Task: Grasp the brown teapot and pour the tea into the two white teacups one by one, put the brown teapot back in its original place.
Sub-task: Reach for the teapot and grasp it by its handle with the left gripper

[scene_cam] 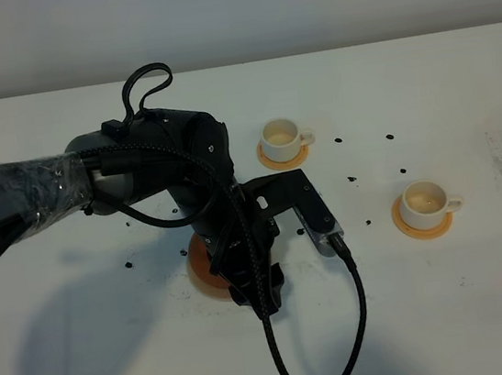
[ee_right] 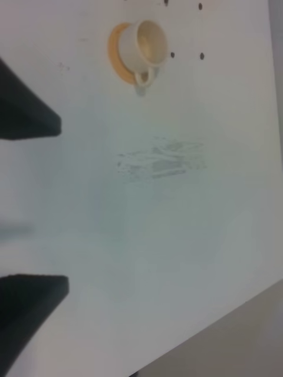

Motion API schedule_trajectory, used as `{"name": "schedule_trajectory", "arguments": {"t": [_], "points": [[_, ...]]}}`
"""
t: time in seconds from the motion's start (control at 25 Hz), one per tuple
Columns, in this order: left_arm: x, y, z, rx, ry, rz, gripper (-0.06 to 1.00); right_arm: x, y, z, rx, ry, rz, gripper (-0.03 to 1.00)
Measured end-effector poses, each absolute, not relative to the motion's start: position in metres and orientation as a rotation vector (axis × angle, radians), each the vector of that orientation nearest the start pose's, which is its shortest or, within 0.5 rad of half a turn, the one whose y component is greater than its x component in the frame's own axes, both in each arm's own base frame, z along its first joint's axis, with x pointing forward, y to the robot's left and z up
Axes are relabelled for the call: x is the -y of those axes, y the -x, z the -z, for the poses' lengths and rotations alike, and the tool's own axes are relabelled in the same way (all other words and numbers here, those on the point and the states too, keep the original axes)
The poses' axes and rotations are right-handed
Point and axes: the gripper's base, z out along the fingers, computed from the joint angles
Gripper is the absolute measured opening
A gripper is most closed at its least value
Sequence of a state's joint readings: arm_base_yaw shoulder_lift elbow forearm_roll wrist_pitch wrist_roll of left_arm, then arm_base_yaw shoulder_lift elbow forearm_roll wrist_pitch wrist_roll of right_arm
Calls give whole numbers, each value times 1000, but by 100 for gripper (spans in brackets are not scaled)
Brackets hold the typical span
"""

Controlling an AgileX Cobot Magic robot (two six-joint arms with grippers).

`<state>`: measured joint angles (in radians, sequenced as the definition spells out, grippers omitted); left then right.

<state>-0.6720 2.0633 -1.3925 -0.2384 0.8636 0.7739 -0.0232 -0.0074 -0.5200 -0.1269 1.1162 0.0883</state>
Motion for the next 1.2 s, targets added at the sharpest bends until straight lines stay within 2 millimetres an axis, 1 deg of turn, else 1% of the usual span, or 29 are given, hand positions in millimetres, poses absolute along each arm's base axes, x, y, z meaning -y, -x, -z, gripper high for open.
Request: {"name": "schedule_trajectory", "arguments": {"t": [0.6, 0.92, 1.2], "points": [[263, -305, -145, -2362, -1814, 273, 53, 10, 11, -279, -2064, -127, 112, 50], [269, -309, -147, -2278, -1796, 289, 53, 10, 11, -279, -2064, -127, 112, 50], [269, -310, -147, -2258, -1800, 284, 53, 10, 11, -279, -2064, -127, 112, 50]]}}
